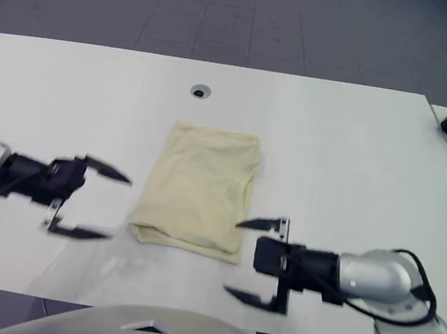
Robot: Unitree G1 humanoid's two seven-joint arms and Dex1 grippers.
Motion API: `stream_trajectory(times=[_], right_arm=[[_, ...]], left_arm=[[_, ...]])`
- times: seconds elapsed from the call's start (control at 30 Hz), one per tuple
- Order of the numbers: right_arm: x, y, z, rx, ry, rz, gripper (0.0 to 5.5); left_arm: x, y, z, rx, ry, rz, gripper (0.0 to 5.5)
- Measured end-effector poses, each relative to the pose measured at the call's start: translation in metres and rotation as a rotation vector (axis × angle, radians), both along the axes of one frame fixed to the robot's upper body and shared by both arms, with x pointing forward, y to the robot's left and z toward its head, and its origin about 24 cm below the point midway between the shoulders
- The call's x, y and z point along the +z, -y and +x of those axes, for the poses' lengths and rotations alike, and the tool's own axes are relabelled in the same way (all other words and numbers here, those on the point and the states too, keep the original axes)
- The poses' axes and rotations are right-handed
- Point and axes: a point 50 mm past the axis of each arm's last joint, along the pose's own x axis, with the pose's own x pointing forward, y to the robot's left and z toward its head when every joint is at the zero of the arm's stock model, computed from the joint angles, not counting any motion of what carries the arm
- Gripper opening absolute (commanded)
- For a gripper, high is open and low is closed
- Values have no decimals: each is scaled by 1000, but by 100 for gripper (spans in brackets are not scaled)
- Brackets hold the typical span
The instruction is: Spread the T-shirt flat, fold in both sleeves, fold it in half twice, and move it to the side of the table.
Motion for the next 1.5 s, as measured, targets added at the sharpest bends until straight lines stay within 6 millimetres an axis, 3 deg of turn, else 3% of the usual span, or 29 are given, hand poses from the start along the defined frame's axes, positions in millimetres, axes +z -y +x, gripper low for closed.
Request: stream_trajectory(times=[0.1, 0.23, 0.33, 0.5, 0.67, 0.93, 1.2, 1.4, 1.5], right_arm=[[-3, 0, 3, -30, 61, -46, 538], [-11, -2, 8, -31, 167, -101, 538], [-16, -3, 7, -6, 201, -129, 538], [-28, -2, 8, 23, 232, -166, 540], [-49, -7, 13, 38, 301, -202, 540], [-64, -33, 15, 61, 402, -146, 540], [-58, -29, 12, 73, 414, -222, 418], [-68, -25, 9, 81, 460, -218, 320], [-71, -20, 8, 81, 482, -216, 265]], left_arm=[[-11, 8, -8, -17, 57, 58, 537], [-41, 13, 1, 33, 319, 178, 537], [-52, 16, 0, 22, 384, 198, 537], [-64, 20, -6, -18, 418, 223, 462], [-67, 29, 2, -40, 565, 225, 369], [-73, 36, 5, -63, 615, 229, 244], [-76, 37, 3, -75, 593, 233, 110], [-79, 36, 1, -66, 568, 242, 12], [-79, 36, 0, -66, 561, 245, 6]])
